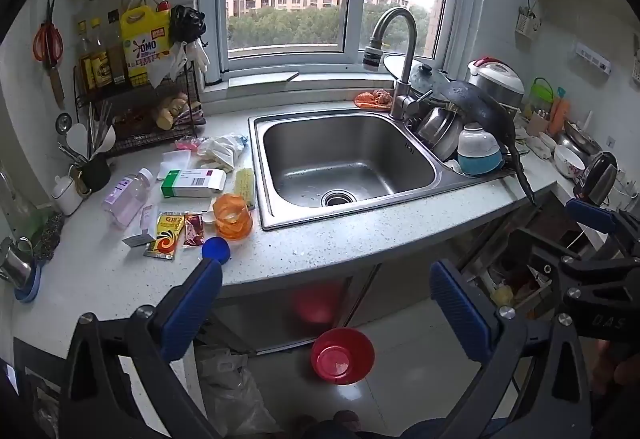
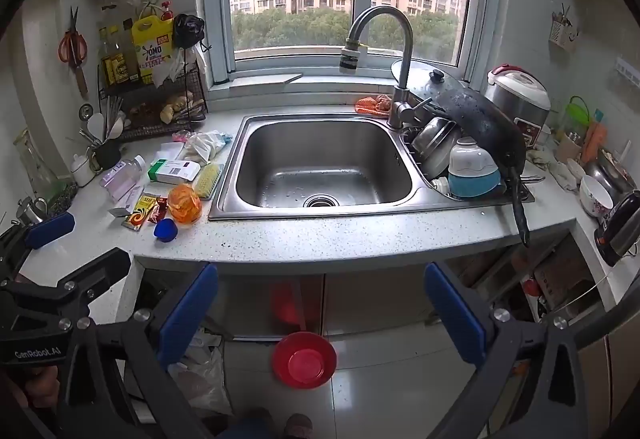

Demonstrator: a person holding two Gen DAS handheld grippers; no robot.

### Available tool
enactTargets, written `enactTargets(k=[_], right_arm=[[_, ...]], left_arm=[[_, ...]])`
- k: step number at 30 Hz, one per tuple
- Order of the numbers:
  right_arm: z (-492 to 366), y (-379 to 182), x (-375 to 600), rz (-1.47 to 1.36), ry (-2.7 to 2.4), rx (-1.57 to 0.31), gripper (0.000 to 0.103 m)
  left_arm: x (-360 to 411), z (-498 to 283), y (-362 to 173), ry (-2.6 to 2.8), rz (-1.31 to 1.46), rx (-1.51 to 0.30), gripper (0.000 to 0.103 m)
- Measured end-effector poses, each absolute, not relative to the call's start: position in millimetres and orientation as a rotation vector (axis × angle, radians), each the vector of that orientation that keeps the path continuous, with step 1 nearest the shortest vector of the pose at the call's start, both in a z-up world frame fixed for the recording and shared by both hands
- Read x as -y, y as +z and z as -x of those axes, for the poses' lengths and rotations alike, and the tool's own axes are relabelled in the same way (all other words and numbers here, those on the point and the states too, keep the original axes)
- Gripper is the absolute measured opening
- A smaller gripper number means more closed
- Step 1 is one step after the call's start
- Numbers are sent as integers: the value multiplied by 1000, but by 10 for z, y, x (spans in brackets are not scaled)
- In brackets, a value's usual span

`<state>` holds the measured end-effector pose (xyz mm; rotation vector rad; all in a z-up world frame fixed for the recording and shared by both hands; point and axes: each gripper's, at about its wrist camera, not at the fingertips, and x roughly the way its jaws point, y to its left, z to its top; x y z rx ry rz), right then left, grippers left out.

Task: Collect trash

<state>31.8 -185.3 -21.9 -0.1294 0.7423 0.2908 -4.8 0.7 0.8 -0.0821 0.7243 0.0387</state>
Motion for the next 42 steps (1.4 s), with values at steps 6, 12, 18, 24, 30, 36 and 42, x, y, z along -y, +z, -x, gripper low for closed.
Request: enactTargets(k=[6, 12, 18, 24, 30, 36, 42], right_arm=[[-331, -219, 1875, 132, 286, -749, 103], [-328, -209, 1821, 134, 285, -754, 103], [-333, -248, 1837, 132, 298, -770, 103], [-332, -243, 1834, 138, 305, -783, 103], [-328, -245, 1849, 136, 304, -788, 103], [-325, -235, 1849, 134, 310, -790, 103], [-326, -232, 1857, 133, 308, -790, 103]], left_arm=[[10, -10, -37, 32, 78, -762, 103], [-33, -6, -31, 27, 100, -766, 103], [-16, -6, -40, 24, 107, -770, 103], [-15, -13, -46, 19, 113, -771, 103], [12, -16, -45, 17, 108, -777, 103], [21, -16, -56, 14, 109, -780, 103], [20, -11, -76, 10, 118, -788, 103]])
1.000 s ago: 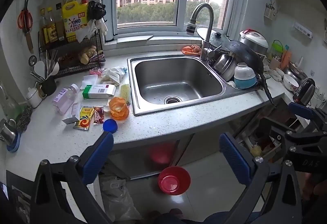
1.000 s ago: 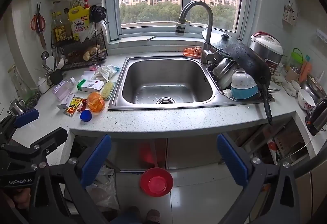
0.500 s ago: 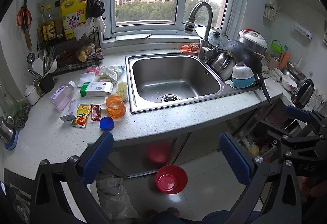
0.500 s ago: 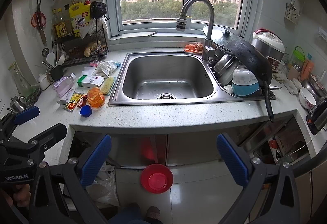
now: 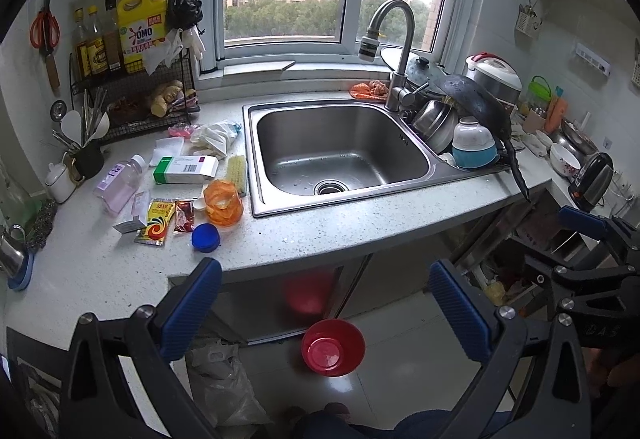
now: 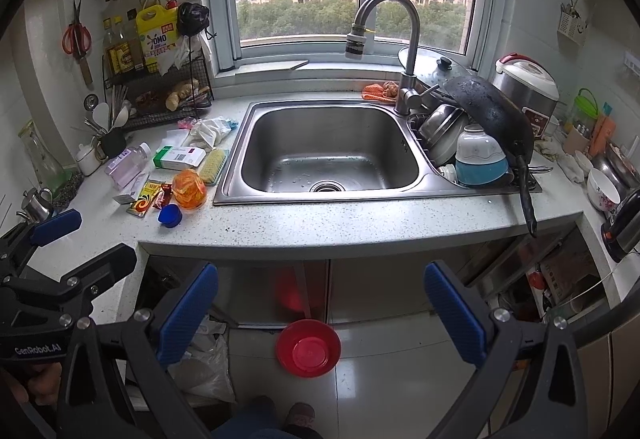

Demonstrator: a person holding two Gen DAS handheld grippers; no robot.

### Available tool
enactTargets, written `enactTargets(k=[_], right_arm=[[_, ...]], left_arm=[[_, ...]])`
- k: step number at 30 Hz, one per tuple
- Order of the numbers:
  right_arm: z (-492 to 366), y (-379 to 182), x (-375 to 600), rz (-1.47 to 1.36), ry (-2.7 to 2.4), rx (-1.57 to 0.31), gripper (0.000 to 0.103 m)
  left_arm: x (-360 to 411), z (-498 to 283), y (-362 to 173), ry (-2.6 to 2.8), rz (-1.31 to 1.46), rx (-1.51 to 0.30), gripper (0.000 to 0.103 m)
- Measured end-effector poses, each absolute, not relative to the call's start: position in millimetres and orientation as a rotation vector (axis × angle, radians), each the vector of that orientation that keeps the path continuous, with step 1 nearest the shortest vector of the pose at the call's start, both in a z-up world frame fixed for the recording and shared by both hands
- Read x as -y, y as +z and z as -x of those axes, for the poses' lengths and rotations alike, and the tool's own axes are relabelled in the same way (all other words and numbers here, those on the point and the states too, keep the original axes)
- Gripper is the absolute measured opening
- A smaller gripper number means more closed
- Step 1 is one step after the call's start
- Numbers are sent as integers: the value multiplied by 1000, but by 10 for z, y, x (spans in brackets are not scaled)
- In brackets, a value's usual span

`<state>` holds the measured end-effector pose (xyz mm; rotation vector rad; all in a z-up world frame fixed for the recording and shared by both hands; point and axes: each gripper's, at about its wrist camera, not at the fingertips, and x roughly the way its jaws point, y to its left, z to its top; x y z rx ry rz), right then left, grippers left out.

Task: Collect trash

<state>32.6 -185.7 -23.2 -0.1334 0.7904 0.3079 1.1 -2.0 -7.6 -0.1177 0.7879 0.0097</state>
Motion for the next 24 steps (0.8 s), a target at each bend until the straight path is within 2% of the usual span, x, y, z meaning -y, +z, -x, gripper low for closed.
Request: enactTargets(k=[24], right_arm=[[-322, -266, 1885, 127, 293, -814, 103]], left_arm=[[62, -76, -111, -13, 120, -796, 103]])
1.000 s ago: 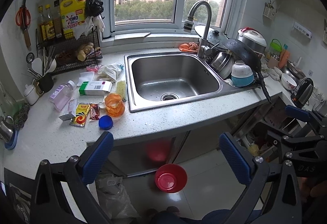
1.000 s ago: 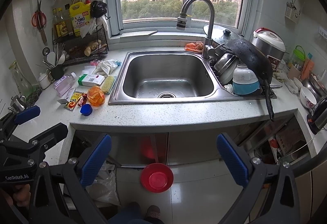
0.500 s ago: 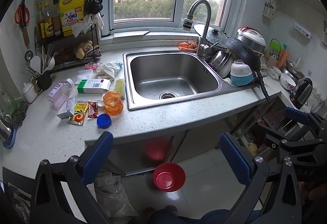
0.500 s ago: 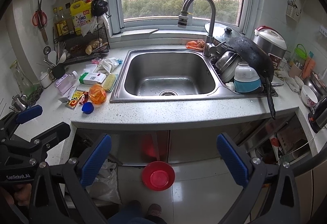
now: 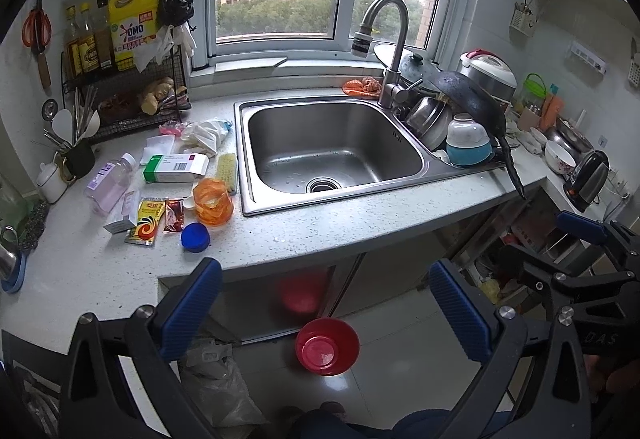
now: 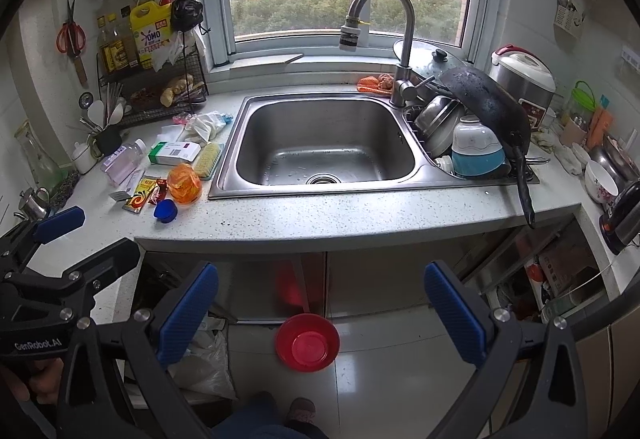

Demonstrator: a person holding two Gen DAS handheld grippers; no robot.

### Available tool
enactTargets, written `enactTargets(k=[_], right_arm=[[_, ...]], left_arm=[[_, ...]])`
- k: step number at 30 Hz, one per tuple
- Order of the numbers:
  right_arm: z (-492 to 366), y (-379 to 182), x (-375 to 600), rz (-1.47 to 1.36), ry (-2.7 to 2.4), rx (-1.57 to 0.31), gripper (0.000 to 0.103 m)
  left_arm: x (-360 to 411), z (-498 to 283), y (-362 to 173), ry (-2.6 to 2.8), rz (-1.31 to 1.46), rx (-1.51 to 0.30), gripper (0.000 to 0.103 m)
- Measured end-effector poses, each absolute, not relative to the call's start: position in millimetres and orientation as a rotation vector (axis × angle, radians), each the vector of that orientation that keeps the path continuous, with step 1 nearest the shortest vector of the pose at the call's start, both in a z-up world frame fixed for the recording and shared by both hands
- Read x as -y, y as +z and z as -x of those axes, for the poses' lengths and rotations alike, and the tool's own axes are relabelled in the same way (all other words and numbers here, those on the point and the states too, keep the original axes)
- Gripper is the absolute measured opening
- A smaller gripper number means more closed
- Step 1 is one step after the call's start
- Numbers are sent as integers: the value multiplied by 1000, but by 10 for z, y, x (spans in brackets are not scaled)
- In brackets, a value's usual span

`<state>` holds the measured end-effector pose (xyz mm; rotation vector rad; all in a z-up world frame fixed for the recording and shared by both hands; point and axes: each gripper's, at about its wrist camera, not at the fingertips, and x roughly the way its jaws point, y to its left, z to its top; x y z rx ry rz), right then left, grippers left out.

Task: Collect trash

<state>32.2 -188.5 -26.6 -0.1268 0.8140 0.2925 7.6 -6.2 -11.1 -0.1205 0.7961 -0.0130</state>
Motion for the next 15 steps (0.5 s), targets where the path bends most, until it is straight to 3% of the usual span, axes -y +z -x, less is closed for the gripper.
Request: enactTargets(k=[15], right_arm=[[-397, -258, 1892, 122, 301, -816, 103]], left_arm=[[90, -196, -103, -18, 105, -794, 103]])
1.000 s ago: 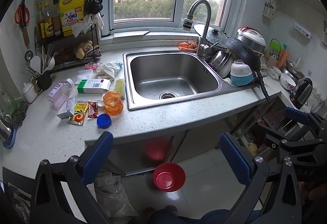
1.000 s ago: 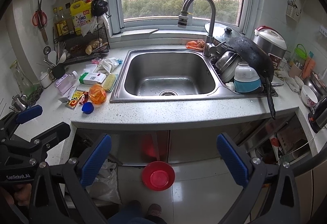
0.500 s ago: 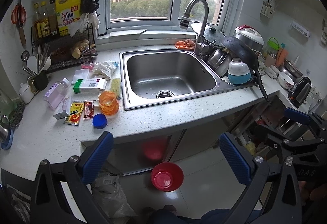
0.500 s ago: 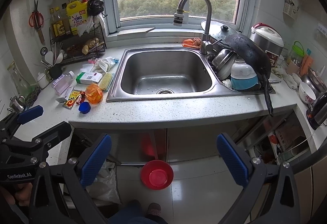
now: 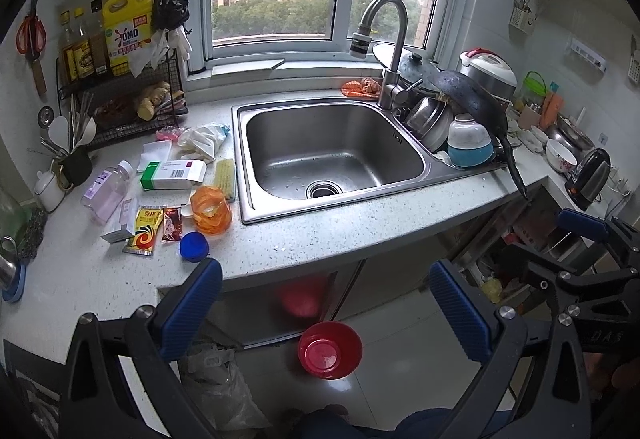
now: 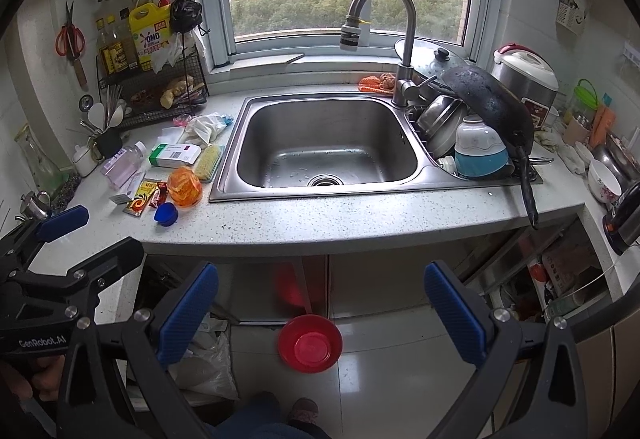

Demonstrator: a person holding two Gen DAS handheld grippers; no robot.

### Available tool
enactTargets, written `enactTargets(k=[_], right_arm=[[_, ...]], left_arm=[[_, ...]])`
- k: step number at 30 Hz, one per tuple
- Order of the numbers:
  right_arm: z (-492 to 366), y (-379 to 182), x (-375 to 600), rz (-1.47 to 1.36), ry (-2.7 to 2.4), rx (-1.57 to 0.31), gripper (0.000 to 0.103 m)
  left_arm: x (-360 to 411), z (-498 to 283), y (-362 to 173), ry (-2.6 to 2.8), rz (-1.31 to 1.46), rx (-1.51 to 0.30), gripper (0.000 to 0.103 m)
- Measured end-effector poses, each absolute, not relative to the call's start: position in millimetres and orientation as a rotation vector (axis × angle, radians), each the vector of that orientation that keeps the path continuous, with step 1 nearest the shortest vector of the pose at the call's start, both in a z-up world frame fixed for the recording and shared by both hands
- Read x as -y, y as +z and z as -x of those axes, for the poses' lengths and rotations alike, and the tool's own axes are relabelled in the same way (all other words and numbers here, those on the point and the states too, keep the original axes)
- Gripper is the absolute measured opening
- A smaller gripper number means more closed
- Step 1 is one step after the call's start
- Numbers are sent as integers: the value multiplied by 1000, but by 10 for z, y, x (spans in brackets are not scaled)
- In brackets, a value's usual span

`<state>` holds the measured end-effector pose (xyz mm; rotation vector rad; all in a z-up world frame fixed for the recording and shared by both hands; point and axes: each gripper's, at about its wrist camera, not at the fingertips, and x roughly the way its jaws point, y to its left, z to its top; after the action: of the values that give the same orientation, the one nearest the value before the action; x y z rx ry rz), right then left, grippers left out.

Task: Collect trash

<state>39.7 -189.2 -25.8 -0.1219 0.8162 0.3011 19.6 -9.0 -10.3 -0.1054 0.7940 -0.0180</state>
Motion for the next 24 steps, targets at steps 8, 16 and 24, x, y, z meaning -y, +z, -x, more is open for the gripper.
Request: enactTargets(k=[8, 16, 24], right_arm=[[-585, -230, 1862, 159, 291, -783, 103], [-1063, -214, 1475, 186, 434, -793, 103], [-1684, -323, 683, 248, 593, -832, 103]], left_arm=[[35, -374, -63, 9, 74, -802, 103], [-489, -638, -26, 79, 126, -814, 103], [-1409, -1161, -128, 191, 144, -845, 103]])
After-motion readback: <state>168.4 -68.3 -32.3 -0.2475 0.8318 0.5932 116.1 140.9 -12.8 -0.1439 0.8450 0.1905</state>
